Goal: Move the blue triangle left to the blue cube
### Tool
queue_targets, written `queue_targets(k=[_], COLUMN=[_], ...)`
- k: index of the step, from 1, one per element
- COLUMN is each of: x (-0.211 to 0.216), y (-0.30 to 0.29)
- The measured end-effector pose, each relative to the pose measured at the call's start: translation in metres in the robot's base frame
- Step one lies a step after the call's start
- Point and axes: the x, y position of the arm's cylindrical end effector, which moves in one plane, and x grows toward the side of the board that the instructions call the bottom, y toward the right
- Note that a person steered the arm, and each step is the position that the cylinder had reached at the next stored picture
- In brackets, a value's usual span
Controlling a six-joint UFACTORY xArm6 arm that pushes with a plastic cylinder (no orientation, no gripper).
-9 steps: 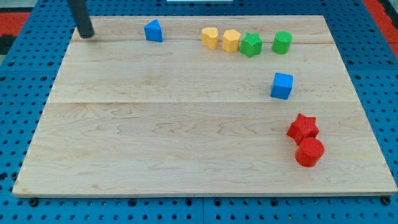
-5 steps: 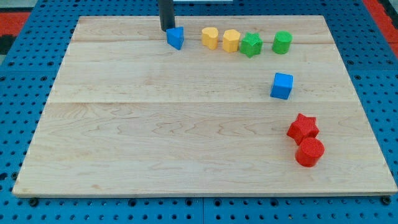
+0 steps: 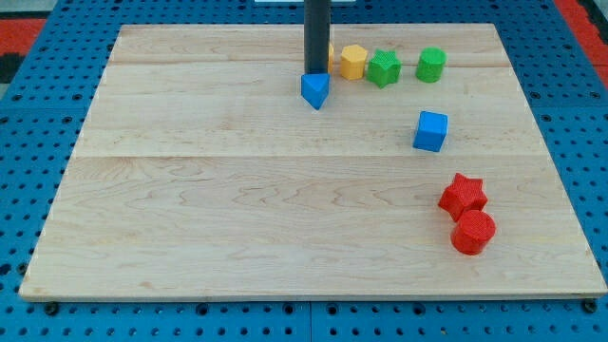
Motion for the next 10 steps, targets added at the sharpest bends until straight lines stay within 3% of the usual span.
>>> queue_targets(k=[3,5,8,9,10], x=[0.048,0.030,0.047,0.047,0.048], y=[0.004,-0.105,0.013,0.000,-0.060])
